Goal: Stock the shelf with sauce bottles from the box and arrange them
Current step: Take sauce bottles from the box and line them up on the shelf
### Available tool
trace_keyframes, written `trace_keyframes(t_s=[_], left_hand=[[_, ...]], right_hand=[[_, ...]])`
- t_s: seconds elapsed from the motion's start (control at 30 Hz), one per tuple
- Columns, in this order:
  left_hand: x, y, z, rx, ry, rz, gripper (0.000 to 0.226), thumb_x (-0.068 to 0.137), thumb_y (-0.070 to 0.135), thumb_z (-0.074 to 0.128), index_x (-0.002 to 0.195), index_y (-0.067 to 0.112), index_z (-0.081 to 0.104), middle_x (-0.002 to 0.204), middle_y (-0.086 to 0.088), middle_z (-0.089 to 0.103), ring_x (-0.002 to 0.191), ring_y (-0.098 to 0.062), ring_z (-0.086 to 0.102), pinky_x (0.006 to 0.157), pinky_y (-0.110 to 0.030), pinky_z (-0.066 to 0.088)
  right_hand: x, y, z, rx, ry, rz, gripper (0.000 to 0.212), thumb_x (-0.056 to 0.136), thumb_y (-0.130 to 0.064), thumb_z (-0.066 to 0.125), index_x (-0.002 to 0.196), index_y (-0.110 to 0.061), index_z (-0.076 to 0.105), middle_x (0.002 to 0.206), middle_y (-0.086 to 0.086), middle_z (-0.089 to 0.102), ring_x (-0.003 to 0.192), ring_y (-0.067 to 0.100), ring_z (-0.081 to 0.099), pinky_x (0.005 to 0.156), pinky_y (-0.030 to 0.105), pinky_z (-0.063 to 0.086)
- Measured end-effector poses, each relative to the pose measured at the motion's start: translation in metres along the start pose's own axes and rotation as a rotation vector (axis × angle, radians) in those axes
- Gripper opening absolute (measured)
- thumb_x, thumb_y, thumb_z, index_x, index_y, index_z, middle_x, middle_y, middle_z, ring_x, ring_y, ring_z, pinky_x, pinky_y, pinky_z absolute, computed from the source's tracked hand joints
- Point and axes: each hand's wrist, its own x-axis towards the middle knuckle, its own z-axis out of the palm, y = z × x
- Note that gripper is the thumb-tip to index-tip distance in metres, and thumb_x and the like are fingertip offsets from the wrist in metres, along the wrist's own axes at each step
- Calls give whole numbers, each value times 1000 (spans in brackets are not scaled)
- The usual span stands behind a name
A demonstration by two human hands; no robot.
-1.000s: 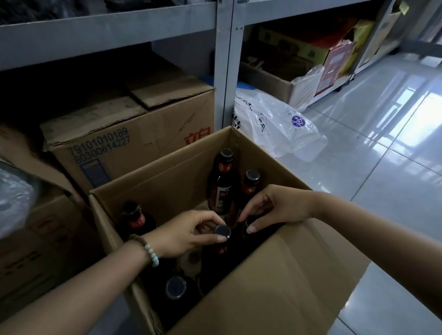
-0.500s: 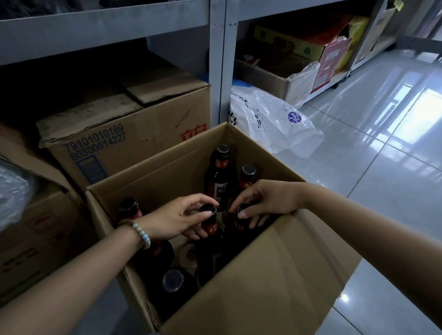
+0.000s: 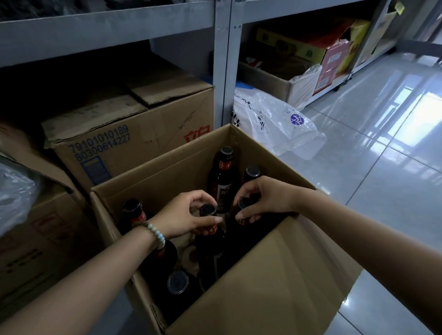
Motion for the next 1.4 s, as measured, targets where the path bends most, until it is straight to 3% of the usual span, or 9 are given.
trace_keyframes(t_s=[0.1, 0.23, 0.33, 0.43, 0.57, 0.67, 0.8, 1.0, 1.4], left_hand=[[5, -4, -1, 28, 27, -30, 35, 73, 16, 77, 104, 10, 63, 101, -5, 69, 73, -15, 69, 77, -32, 58], [4, -7, -3, 15, 91, 26, 26, 76, 14, 74, 100, 7, 66, 94, -7, 71, 66, 0, 67, 70, -18, 55], [-4, -8, -1, 46, 91, 76, 25, 76, 14, 75, 99, 8, 67, 97, -6, 72, 81, -2, 67, 80, -18, 52], [-14, -4, -4, 62, 118, 129, 22, 77, 19, 75, 97, 13, 69, 98, 2, 72, 95, -3, 65, 87, -17, 48], [-23, 31, -14, -19, 219, 240, 20, 79, 13, 72, 98, 9, 68, 95, 2, 71, 87, 4, 64, 77, -10, 47], [-30, 78, -29, -126, 341, 319, 20, 80, 10, 69, 99, 5, 66, 93, -3, 70, 83, -2, 64, 74, -10, 49], [-48, 165, -59, -262, 440, 434, 23, 82, 11, 66, 104, 4, 64, 94, -5, 69, 89, -13, 64, 75, -13, 51], [-106, 354, -107, -377, 406, 615, 25, 74, 32, 59, 91, 14, 61, 70, 5, 67, 68, -4, 64, 63, -15, 52], [-264, 763, -203, -208, 313, 842, 40, 84, 48, 38, 89, 11, 51, 71, -3, 52, 63, -11, 53, 65, -23, 45]], right_hand=[[1, 0, 1, -46, 51, -17, 30, 76, -8, 77, 104, -9, 65, 89, 0, 66, 66, 12, 68, 64, 20, 55], [-1, 3, 3, -97, 119, -24, 30, 75, -12, 78, 102, -11, 66, 91, -1, 66, 65, 7, 68, 69, 24, 57], [-7, 1, 3, -209, 177, -72, 27, 74, -19, 81, 98, -18, 68, 91, -5, 66, 71, -4, 64, 80, 24, 53], [-19, -9, 0, -252, 216, -118, 28, 75, -22, 80, 101, -17, 69, 96, -4, 67, 85, 5, 61, 85, 24, 50], [-40, -32, -17, -161, 308, -174, 23, 77, -15, 78, 98, -16, 68, 94, 5, 68, 79, 7, 65, 73, 24, 55], [-57, -65, -38, -170, 388, -253, 20, 82, -11, 72, 101, -9, 66, 101, 12, 67, 93, 24, 66, 85, 36, 55], [-95, -128, -71, -136, 489, -345, 18, 85, -9, 69, 102, -11, 64, 97, 6, 66, 85, 17, 63, 77, 27, 52], [-194, -275, -151, 47, 676, -440, 28, 84, -14, 67, 111, -11, 60, 107, -5, 66, 103, 7, 64, 88, 19, 52], [-415, -627, -324, 60, 863, -674, 25, 78, -30, 67, 101, -21, 68, 97, -3, 74, 93, 19, 70, 83, 31, 58]])
